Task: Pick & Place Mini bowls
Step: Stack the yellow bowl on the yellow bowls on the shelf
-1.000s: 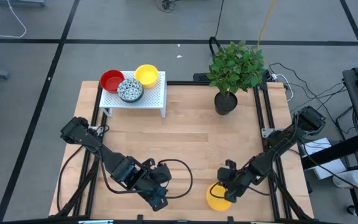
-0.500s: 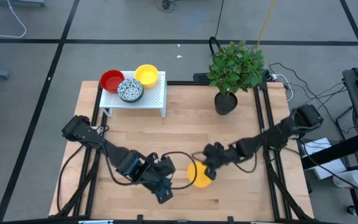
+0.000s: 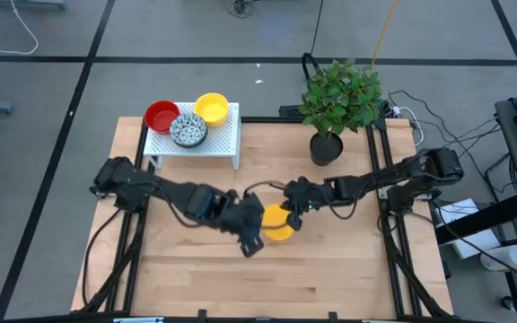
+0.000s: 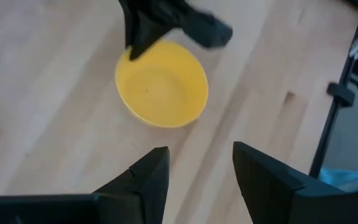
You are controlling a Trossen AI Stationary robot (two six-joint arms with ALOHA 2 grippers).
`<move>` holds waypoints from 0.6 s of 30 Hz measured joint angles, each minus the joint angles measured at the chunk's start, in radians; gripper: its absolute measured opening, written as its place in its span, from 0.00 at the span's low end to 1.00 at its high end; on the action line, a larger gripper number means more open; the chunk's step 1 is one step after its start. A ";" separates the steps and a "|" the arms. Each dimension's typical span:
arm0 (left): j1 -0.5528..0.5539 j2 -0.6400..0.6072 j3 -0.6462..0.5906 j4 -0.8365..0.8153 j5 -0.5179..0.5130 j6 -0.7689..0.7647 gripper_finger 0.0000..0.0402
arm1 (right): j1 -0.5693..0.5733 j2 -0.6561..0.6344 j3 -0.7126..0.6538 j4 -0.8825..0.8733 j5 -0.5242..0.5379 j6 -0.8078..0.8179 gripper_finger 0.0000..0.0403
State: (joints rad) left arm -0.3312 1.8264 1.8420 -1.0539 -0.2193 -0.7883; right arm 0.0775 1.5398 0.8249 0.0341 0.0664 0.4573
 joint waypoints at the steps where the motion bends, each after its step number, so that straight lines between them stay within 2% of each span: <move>1: 0.015 -0.012 0.000 0.000 0.000 0.012 0.45 | -0.013 0.000 0.000 0.000 -0.002 -0.018 0.02; 6: 0.097 -0.072 0.000 0.002 -0.007 0.037 0.45 | -0.069 0.000 0.000 0.000 -0.019 -0.121 0.02; 11: 0.171 -0.125 0.000 0.013 -0.030 0.028 0.45 | -0.106 0.000 -0.010 0.014 -0.018 -0.141 0.05; 18: 0.234 -0.153 0.000 0.016 -0.053 0.021 0.45 | -0.144 0.000 -0.055 0.194 -0.019 -0.163 0.12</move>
State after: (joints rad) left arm -0.0976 1.6733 1.8420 -1.0381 -0.2726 -0.7677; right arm -0.0668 1.5403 0.7695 0.2277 0.0475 0.2939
